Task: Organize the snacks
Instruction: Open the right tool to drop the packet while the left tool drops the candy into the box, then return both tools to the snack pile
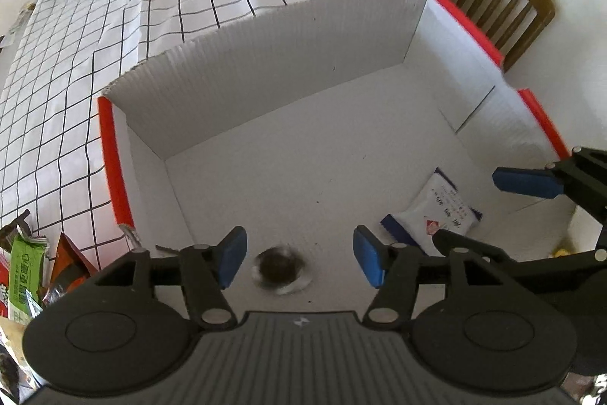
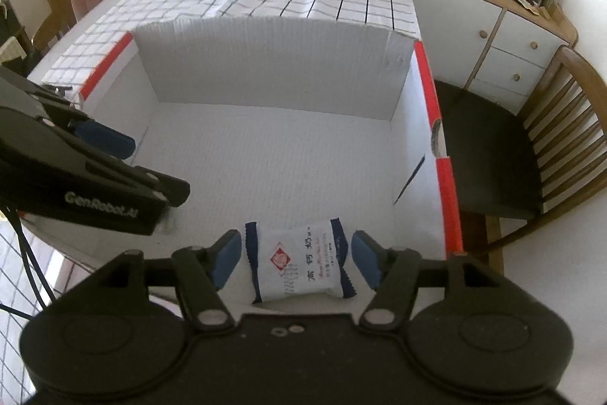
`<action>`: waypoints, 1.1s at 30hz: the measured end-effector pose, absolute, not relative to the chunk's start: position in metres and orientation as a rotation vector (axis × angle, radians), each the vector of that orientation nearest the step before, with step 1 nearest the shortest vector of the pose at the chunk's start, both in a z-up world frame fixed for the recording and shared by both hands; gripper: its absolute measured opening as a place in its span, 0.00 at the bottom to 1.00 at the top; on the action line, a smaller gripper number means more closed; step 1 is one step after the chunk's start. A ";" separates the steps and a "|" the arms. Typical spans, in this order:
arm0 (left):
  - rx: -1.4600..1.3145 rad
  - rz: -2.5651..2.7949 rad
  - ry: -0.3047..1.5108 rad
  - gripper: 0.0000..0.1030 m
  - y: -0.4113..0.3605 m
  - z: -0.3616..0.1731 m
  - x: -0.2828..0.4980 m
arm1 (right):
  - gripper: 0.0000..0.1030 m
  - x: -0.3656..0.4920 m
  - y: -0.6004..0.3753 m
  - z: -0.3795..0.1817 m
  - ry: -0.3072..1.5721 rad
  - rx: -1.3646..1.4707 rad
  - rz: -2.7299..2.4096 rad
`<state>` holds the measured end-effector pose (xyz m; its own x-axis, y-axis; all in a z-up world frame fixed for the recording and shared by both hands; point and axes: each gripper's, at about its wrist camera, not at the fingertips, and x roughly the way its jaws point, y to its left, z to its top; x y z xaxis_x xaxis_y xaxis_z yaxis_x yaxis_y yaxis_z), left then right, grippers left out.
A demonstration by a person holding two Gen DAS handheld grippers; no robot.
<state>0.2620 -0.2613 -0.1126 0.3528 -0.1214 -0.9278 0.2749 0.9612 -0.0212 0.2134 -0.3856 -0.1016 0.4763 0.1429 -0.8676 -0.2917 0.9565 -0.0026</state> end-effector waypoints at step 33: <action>-0.002 -0.174 0.804 0.73 -0.133 -0.009 0.147 | 0.99 0.134 -0.326 0.003 0.734 -0.029 0.403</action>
<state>0.1472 -0.1333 -0.0094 0.6807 -0.1556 -0.7159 0.1543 0.9857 -0.0676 0.1338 -0.3256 0.0033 0.6693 0.3475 -0.6567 -0.3673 0.9231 0.1141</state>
